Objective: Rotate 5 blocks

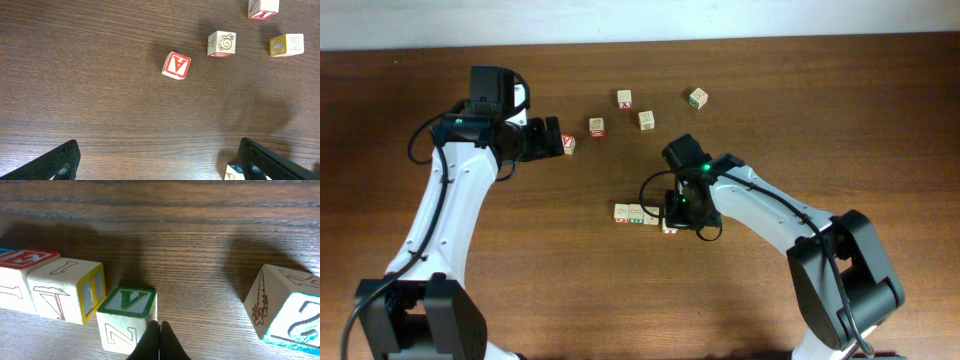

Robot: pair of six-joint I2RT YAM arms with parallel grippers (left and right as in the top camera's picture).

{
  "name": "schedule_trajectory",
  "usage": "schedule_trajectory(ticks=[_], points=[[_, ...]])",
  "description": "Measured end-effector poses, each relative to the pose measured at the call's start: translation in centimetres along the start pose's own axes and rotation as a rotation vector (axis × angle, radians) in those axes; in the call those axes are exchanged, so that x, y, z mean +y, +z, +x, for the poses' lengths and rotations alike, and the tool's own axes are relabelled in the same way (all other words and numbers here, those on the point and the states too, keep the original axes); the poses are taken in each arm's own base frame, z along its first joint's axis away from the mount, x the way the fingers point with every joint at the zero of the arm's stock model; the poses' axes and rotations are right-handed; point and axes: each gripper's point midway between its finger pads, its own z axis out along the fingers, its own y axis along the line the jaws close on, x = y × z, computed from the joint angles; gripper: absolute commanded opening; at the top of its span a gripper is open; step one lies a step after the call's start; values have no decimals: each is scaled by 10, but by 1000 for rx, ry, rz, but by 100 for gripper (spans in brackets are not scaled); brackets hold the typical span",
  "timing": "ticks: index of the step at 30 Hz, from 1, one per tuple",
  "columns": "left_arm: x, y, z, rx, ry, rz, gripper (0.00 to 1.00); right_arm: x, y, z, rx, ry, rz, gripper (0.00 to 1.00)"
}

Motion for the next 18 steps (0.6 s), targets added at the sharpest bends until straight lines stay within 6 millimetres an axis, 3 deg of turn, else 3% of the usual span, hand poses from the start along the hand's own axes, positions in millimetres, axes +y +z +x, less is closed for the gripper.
schedule_trajectory(ticks=[5, 13, 18], points=[[0, 0, 0, 0, 0, 0, 99, 2, -1, -3, -9, 4, -6, 4], [0, 0, 0, 0, 0, 0, 99, 4, -20, 7, 37, -26, 20, 4], [0, 0, 0, 0, 0, 0, 99, 26, -16, 27, 59, -79, 17, 4]])
